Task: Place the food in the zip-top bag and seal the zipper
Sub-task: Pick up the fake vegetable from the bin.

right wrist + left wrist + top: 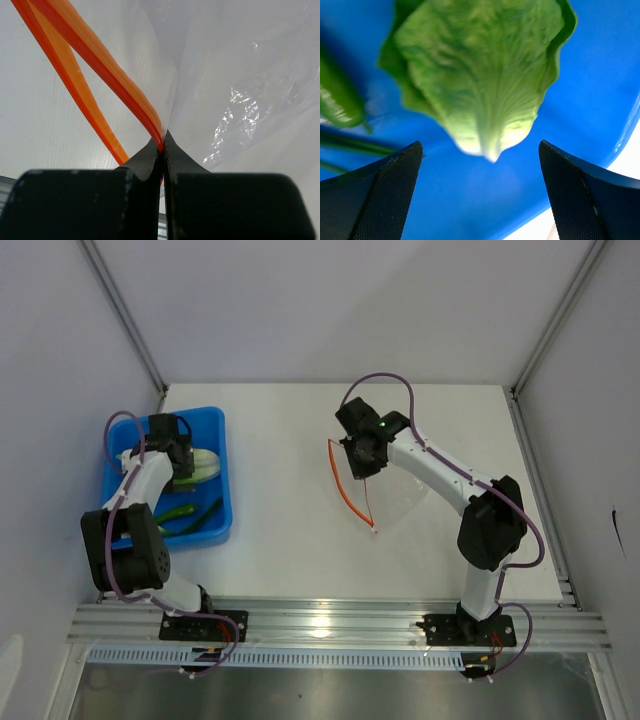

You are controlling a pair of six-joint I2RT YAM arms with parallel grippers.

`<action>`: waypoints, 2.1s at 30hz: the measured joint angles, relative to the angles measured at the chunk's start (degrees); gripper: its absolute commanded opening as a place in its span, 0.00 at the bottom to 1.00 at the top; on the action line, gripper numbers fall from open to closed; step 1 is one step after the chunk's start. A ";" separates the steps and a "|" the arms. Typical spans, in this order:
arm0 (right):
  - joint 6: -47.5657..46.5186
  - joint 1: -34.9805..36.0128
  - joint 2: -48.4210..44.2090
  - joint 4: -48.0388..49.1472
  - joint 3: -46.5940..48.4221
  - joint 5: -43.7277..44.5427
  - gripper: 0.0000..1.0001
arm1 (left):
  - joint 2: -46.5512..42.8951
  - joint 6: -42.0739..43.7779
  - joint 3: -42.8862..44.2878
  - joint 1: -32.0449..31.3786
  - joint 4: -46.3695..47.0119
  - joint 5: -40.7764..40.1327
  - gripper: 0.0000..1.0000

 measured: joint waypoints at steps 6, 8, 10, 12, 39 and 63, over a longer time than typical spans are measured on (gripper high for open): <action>-0.24 0.02 0.00 0.00 -0.04 0.04 0.00 | 4.11 0.79 -0.50 1.14 6.32 2.62 1.00; -0.24 0.02 0.00 0.02 -0.15 0.07 0.00 | 4.59 1.46 -0.87 1.29 8.07 3.17 0.99; -0.24 0.02 0.00 0.07 -0.48 0.15 0.00 | 5.20 1.64 -0.87 1.51 8.81 3.78 0.99; -0.26 0.02 0.00 0.04 -0.79 0.28 0.00 | 6.25 1.73 -0.26 1.70 8.35 3.85 0.99; -0.22 0.98 0.00 -0.55 -0.98 1.81 0.00 | 16.00 8.44 10.78 2.05 -1.73 3.61 0.06; 1.53 -1.42 -0.02 -2.14 -0.81 2.38 0.00 | -20.35 18.14 -3.15 -5.75 -0.17 3.91 0.01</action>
